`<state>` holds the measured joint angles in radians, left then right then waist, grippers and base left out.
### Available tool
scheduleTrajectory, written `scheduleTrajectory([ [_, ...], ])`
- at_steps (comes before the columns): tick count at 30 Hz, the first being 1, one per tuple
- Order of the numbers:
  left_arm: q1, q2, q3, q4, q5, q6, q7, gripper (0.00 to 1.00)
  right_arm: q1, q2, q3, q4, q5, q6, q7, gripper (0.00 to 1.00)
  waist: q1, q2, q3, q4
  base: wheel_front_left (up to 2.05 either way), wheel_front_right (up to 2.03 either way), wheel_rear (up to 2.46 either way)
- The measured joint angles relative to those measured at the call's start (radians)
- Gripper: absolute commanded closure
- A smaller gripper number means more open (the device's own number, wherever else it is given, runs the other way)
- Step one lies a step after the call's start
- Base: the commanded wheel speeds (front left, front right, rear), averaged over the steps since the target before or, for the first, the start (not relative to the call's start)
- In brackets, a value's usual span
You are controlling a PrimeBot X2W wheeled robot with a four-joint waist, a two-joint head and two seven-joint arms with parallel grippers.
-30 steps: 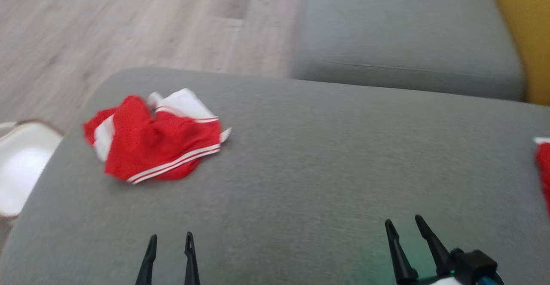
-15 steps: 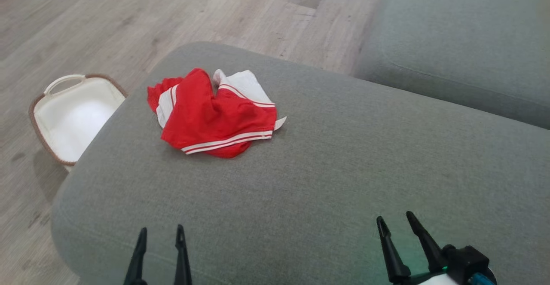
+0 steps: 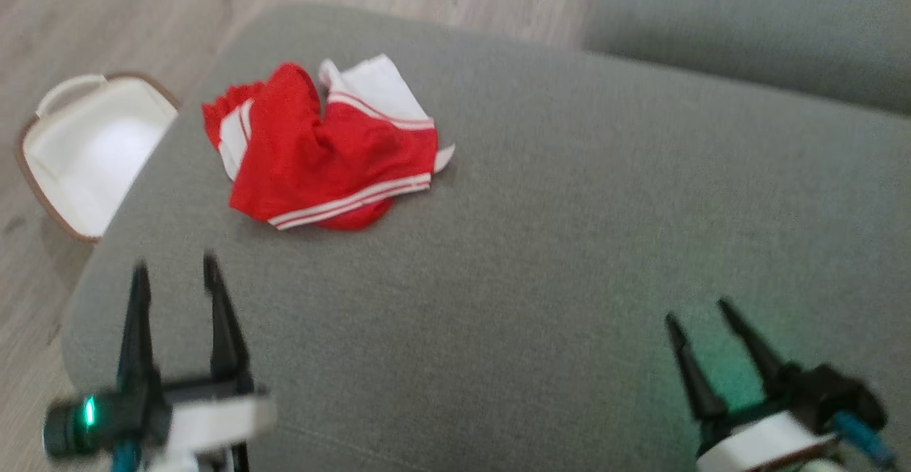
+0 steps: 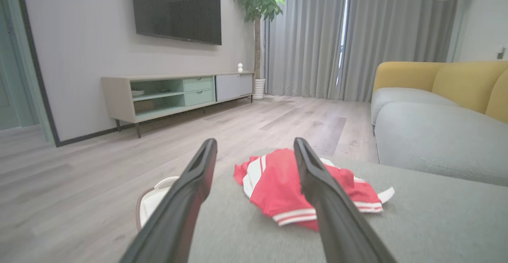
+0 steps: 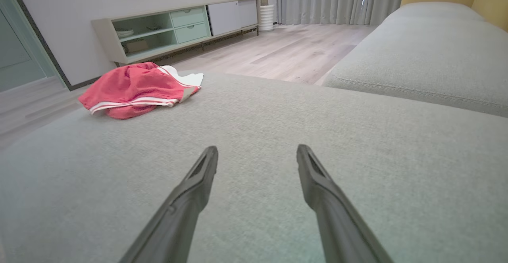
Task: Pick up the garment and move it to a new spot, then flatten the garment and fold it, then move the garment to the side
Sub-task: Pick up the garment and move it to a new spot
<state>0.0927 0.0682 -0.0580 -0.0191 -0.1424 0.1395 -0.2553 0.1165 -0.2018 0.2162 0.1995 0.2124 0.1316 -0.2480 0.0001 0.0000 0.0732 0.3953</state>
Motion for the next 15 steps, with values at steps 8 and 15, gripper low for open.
scheduleTrajectory([
  [8, -0.488, 0.012, -0.013, 0.214, -0.026, -0.078, 0.06, 0.0, -0.15, -0.149, -0.027, -0.096, -0.034, 0.0, 0.0, 0.0, 0.0003, 0.0, 0.214, -0.019, 0.0, 0.0, 0.0],
  [15, -0.907, -0.001, -0.039, 0.602, -0.059, -0.122, 0.253, 0.0, -0.251, -0.239, -0.028, -0.146, -0.046, 0.0, 0.003, 0.0, 0.0004, 0.0, 0.381, -0.022, 0.0, 0.0, 0.0],
])
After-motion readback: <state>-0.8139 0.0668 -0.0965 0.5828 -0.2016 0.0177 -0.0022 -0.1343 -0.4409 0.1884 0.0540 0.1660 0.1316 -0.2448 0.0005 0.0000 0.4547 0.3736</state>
